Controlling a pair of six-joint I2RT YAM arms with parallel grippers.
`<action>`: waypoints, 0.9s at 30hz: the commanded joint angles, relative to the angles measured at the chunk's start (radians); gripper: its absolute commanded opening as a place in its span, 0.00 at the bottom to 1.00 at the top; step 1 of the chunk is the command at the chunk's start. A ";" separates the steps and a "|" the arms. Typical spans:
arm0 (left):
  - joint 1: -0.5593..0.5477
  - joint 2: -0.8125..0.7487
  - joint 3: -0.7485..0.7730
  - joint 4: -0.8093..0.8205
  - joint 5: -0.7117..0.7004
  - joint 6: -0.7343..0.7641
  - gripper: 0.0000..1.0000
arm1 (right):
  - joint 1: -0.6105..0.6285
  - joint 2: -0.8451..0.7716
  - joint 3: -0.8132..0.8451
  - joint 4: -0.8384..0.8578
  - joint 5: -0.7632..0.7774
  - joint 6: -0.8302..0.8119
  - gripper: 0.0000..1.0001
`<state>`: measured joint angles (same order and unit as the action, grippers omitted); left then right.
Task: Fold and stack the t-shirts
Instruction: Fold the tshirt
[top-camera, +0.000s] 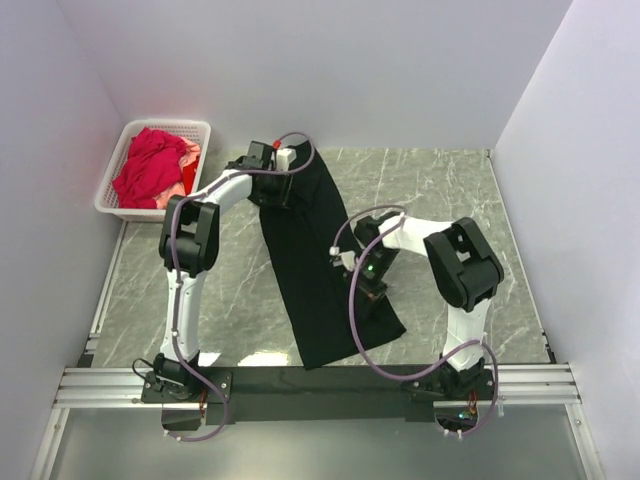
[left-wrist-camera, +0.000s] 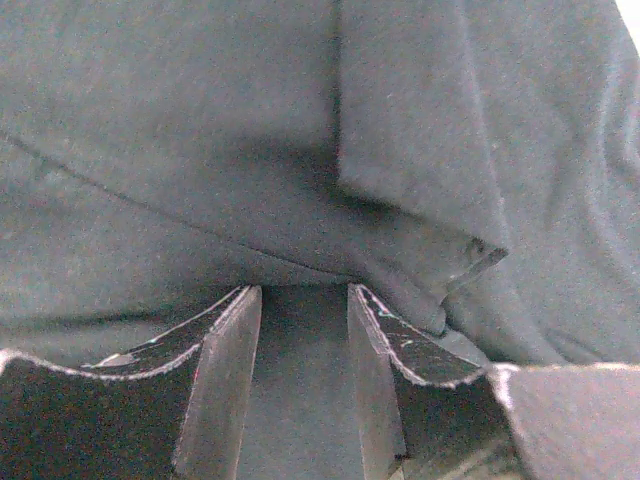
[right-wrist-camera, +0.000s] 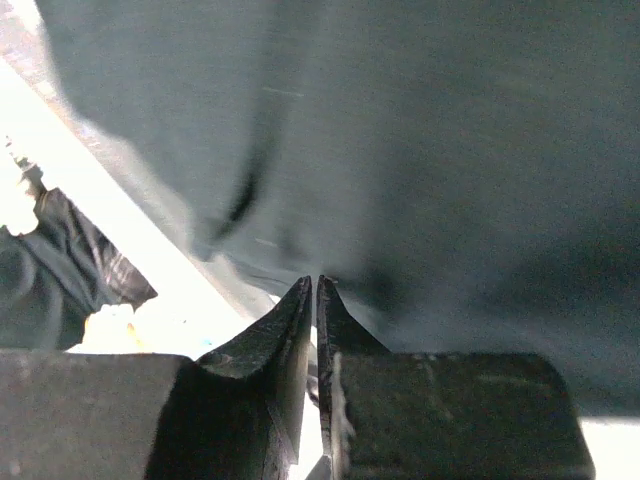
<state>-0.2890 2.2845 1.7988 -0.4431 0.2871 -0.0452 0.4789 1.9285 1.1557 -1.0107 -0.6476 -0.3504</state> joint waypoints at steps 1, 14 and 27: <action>-0.030 0.053 0.069 -0.062 0.024 0.005 0.47 | 0.058 -0.003 -0.014 -0.017 -0.112 0.019 0.13; -0.013 -0.221 -0.088 0.029 0.075 0.081 0.56 | 0.038 -0.119 0.036 0.116 0.193 0.060 0.14; 0.027 -0.145 0.026 0.037 0.006 0.005 0.56 | 0.173 0.066 0.010 0.149 0.045 0.103 0.08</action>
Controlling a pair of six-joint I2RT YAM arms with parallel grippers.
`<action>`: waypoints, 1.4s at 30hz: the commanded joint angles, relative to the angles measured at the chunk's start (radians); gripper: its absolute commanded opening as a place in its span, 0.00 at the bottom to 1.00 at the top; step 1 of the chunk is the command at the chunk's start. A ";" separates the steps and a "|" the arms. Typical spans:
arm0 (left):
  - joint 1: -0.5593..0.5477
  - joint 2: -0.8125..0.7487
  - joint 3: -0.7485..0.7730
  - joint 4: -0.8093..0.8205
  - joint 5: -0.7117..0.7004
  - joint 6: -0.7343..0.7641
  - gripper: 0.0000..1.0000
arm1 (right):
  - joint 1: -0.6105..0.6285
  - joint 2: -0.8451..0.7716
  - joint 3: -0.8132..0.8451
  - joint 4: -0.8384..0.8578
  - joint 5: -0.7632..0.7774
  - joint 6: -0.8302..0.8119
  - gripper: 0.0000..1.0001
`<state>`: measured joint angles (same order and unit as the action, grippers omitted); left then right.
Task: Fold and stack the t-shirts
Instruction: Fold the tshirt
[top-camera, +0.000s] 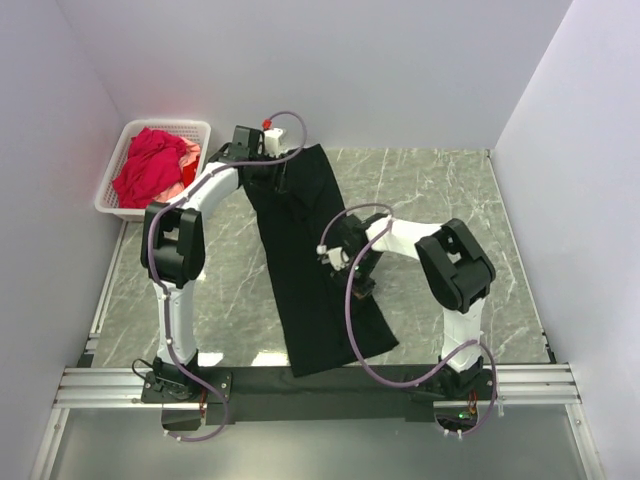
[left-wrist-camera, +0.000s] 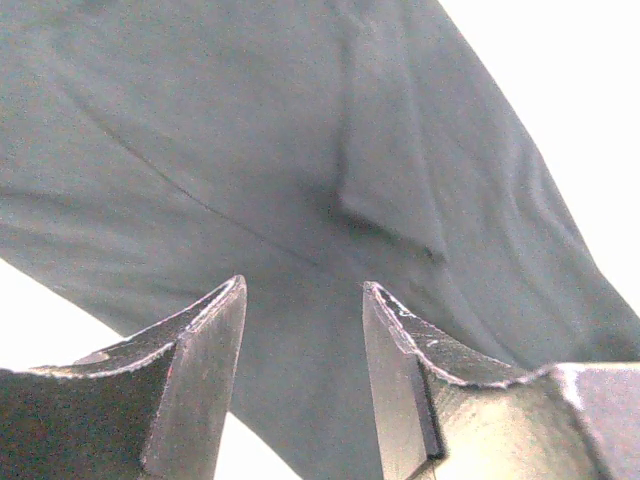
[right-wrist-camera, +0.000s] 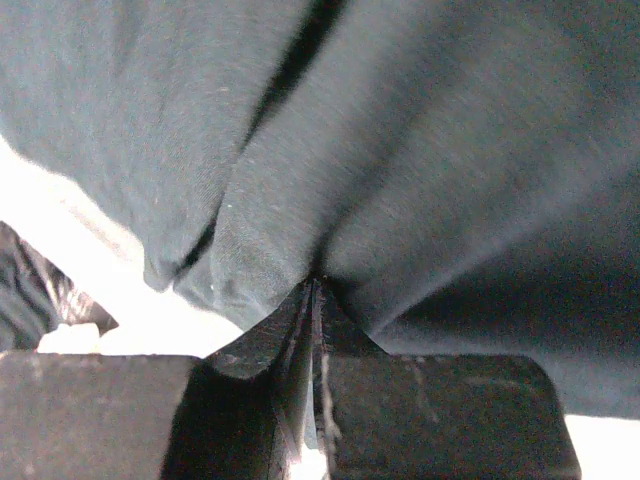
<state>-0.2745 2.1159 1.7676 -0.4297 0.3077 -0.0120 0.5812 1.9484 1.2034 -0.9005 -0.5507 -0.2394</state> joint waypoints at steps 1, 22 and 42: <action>0.012 0.041 0.064 0.020 -0.019 -0.028 0.57 | 0.086 0.046 -0.035 0.031 -0.076 -0.011 0.08; -0.020 0.493 0.473 -0.098 0.088 -0.040 0.51 | -0.188 -0.244 0.004 -0.043 -0.229 -0.023 0.39; 0.047 -0.272 0.034 0.270 0.387 0.001 0.75 | 0.009 -0.688 -0.204 0.104 0.283 -0.168 0.50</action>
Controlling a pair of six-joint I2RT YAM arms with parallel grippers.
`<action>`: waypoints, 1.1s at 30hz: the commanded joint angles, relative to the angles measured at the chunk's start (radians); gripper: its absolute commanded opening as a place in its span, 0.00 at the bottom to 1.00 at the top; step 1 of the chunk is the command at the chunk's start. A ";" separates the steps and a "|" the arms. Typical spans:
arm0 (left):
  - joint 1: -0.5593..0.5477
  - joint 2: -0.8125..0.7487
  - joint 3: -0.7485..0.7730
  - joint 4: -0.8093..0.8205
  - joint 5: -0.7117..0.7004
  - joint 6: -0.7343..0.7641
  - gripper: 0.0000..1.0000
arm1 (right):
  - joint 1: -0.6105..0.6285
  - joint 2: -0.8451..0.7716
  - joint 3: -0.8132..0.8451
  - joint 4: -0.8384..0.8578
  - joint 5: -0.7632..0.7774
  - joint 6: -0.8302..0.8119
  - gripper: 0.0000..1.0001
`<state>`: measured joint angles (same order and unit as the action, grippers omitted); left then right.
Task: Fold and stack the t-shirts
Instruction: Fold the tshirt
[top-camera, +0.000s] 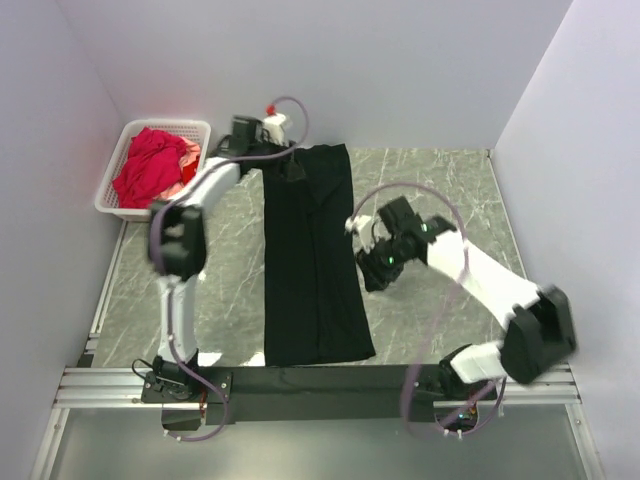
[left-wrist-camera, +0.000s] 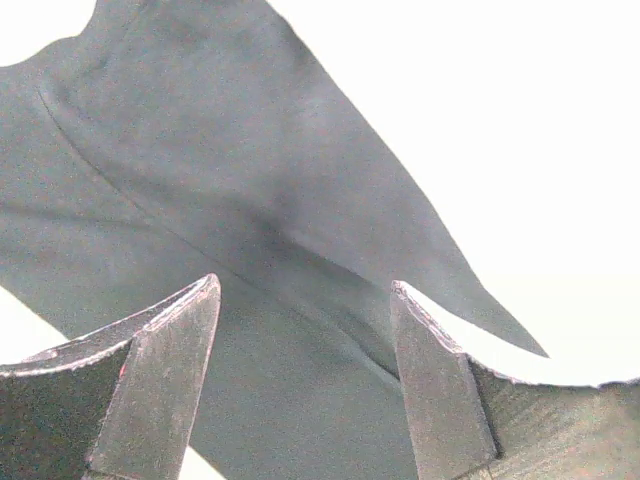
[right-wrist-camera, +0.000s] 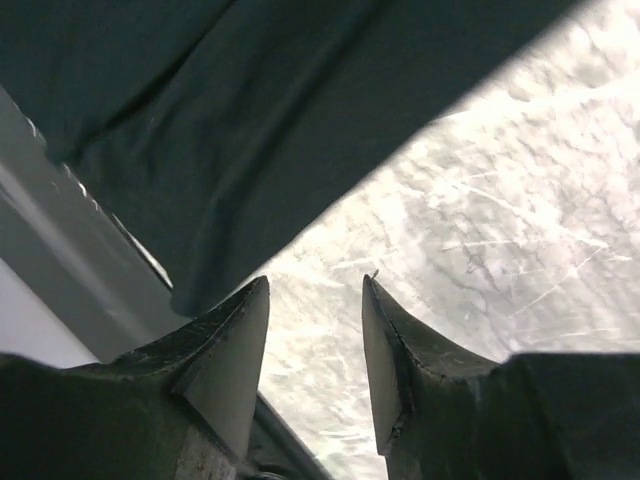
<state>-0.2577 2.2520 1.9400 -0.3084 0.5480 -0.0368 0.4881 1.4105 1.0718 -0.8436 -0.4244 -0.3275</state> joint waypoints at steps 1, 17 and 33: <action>0.069 -0.480 -0.218 0.164 0.202 0.026 0.75 | 0.136 -0.186 -0.135 0.061 0.185 -0.100 0.50; 0.052 -1.600 -1.409 -0.652 0.331 1.326 0.74 | 0.628 -0.358 -0.433 0.216 0.349 -0.364 0.59; -0.300 -1.439 -1.480 -0.569 0.236 1.429 0.75 | 0.817 -0.183 -0.521 0.337 0.409 -0.381 0.59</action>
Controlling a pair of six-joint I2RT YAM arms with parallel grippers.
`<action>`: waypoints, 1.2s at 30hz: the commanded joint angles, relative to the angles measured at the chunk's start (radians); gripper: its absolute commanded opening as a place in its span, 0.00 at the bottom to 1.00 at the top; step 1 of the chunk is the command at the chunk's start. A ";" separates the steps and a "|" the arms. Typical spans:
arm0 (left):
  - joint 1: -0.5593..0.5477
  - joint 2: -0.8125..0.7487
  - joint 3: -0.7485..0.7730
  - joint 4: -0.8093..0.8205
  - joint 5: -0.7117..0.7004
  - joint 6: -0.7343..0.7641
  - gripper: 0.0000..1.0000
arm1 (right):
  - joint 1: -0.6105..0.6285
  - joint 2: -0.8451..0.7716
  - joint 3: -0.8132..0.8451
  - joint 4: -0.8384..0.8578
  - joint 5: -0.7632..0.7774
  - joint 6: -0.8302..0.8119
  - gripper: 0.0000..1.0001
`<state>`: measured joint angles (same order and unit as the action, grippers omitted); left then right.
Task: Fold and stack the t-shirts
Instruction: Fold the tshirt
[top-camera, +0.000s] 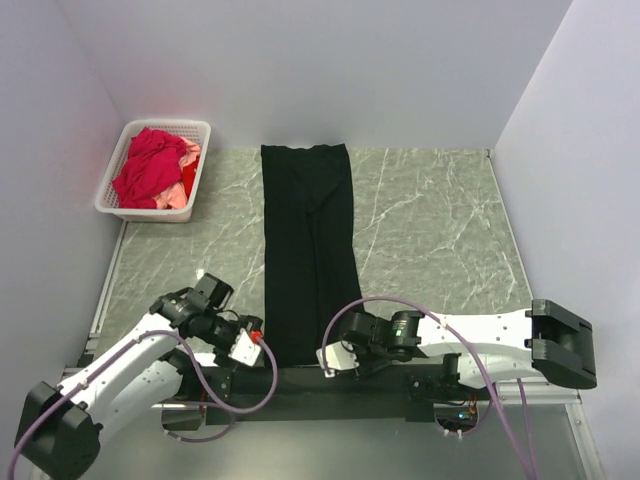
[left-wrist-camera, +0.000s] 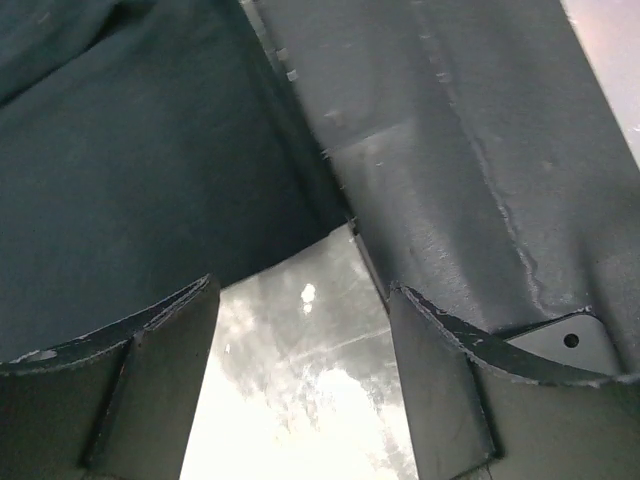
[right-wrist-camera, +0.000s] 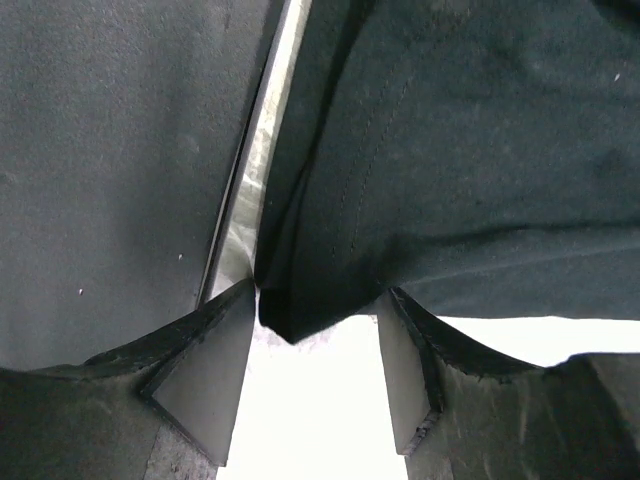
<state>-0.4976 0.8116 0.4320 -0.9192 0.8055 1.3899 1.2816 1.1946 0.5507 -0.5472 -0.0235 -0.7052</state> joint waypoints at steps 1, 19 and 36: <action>-0.125 -0.002 0.021 0.069 -0.040 -0.026 0.74 | 0.033 0.037 -0.009 0.041 0.011 -0.005 0.59; -0.435 0.273 0.016 0.442 -0.285 -0.396 0.48 | 0.042 0.148 -0.043 0.090 0.019 0.035 0.20; -0.430 0.100 0.031 0.424 -0.295 -0.473 0.01 | 0.010 -0.055 0.006 -0.019 0.057 0.115 0.00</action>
<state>-0.9333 0.9516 0.4423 -0.4839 0.4953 0.9672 1.3102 1.1805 0.5457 -0.4976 0.0429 -0.6216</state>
